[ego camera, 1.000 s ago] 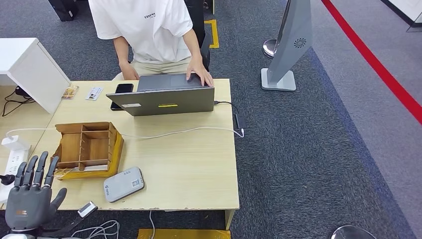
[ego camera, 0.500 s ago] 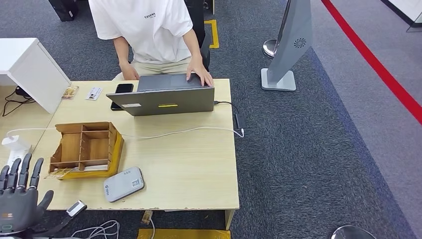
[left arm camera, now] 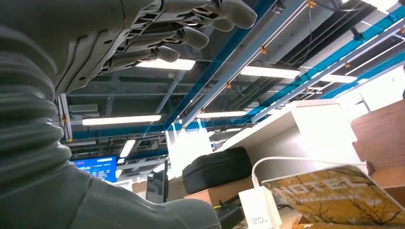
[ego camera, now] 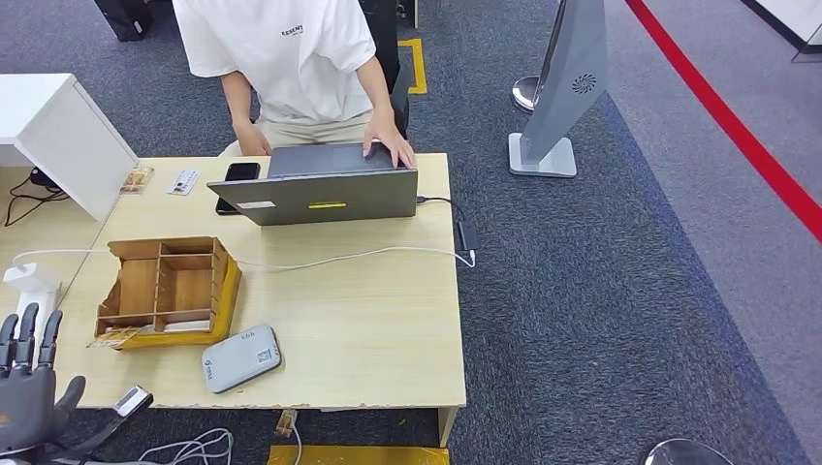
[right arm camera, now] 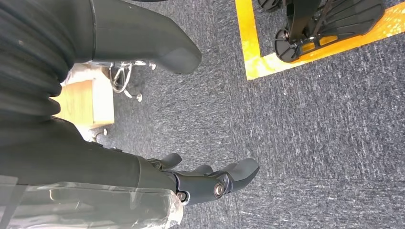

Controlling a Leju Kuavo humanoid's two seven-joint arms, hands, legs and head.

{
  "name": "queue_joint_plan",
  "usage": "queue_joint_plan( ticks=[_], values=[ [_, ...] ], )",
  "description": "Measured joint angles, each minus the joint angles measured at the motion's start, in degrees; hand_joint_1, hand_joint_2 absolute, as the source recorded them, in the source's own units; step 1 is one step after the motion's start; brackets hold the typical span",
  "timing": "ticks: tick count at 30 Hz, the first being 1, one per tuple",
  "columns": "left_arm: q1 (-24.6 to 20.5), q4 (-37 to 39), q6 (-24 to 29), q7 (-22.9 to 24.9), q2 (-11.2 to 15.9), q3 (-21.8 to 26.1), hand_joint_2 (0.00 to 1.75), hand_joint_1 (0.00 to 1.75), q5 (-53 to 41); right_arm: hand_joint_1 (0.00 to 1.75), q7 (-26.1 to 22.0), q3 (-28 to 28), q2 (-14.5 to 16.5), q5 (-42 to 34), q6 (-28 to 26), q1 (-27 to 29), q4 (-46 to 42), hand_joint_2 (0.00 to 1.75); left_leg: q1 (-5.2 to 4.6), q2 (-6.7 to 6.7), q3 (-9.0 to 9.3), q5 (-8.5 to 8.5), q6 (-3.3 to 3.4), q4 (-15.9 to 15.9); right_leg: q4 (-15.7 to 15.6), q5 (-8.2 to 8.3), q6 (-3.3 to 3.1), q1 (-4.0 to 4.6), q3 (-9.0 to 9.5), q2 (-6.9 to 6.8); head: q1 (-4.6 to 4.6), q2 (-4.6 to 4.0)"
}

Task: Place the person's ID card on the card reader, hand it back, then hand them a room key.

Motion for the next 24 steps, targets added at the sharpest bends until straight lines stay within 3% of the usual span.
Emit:
queue_joint_plan(
  ticks=[18,24],
  values=[
    [-0.6,2.1,0.0,5.1,0.3,-3.0,1.75,0.0,-1.8,0.0,0.2,0.0,0.1,0.8,0.1,-0.1,0.0,1.75,-0.01,0.0,0.01,0.03,-0.01,0.0,0.0,0.04,0.02,0.0,-0.03,0.01,-0.01,0.0],
    [-1.5,3.2,0.0,12.1,0.7,-12.2,1.75,0.0,-2.6,0.0,0.6,0.0,0.1,1.8,0.1,-0.1,0.0,1.75,-0.01,0.01,0.01,0.04,0.01,0.0,0.0,0.1,0.0,0.0,-0.03,0.0,0.0,0.0]
  ],
)
